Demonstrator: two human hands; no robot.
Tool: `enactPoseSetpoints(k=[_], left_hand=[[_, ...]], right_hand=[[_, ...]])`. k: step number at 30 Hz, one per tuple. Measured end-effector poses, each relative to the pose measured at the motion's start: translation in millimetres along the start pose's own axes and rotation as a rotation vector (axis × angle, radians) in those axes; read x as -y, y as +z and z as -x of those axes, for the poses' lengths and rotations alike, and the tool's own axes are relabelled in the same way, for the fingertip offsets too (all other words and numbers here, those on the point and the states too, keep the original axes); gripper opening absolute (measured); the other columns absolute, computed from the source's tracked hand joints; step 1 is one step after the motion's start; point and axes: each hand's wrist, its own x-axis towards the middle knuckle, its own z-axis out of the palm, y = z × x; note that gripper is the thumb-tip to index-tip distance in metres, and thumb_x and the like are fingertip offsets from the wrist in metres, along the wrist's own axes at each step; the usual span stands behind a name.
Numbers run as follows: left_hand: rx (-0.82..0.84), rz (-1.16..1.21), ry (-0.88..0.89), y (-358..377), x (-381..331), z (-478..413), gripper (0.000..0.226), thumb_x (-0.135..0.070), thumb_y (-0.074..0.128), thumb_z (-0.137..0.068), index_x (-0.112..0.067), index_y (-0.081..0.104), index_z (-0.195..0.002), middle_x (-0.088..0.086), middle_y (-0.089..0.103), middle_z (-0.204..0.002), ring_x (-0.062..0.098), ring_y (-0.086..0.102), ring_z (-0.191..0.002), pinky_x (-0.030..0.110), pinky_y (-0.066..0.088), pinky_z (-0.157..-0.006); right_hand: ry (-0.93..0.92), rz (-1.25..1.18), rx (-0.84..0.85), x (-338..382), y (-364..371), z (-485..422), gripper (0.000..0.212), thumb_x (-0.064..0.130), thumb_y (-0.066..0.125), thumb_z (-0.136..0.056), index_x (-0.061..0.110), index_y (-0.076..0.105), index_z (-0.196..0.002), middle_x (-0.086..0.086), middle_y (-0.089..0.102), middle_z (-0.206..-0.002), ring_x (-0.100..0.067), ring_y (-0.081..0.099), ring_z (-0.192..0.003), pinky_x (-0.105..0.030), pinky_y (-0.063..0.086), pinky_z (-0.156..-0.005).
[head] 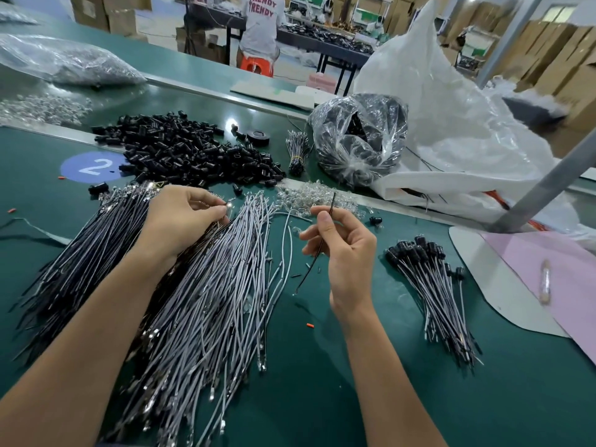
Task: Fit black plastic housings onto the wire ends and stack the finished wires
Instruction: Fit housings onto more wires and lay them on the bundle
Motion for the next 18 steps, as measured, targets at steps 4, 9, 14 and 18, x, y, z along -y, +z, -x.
enactPoseSetpoints(k=[4, 9, 14, 18], left_hand=[[-0.016, 0.005, 0.007, -0.4, -0.2, -0.5, 0.018, -0.013, 0.075, -0.084, -0.027, 0.071, -0.073, -0.007, 0.072, -0.068, 0.003, 0.066, -0.078, 0.016, 0.044, -0.07], [-0.014, -0.013, 0.017, 1.7, 2.0, -2.4, 0.014, -0.014, 0.075, -0.085, -0.026, 0.07, -0.079, -0.005, 0.072, -0.074, 0.002, 0.065, -0.074, 0.014, 0.042, -0.064], [-0.03, -0.137, 0.09, 1.7, 2.6, -1.8, 0.01, -0.014, 0.074, -0.085, -0.021, 0.07, -0.09, -0.01, 0.07, -0.077, -0.002, 0.06, -0.07, 0.014, 0.041, -0.063], [-0.076, -0.398, 0.215, -4.2, -3.0, 4.4, 0.02, -0.006, 0.071, -0.081, -0.026, 0.071, -0.08, -0.012, 0.057, -0.087, 0.007, 0.05, -0.074, 0.021, 0.037, -0.068]], right_hand=[[0.0, 0.019, 0.005, 0.2, 0.8, 1.5, 0.015, 0.008, 0.056, -0.098, 0.01, 0.07, -0.092, -0.006, 0.07, -0.066, -0.018, 0.06, -0.052, -0.025, 0.049, -0.052], [0.011, 0.037, 0.012, 0.0, 1.8, 2.3, 0.015, 0.007, 0.056, -0.098, 0.009, 0.069, -0.092, -0.006, 0.07, -0.065, -0.017, 0.06, -0.053, -0.025, 0.05, -0.053], [0.037, 0.108, 0.044, -2.7, 8.0, 3.3, 0.014, 0.008, 0.055, -0.098, 0.008, 0.069, -0.095, -0.005, 0.07, -0.065, -0.016, 0.06, -0.05, -0.02, 0.047, -0.051], [0.021, 0.15, 0.054, -3.9, 10.1, 4.2, 0.013, 0.007, 0.056, -0.098, 0.01, 0.069, -0.095, -0.007, 0.07, -0.065, -0.018, 0.061, -0.051, -0.023, 0.049, -0.051]])
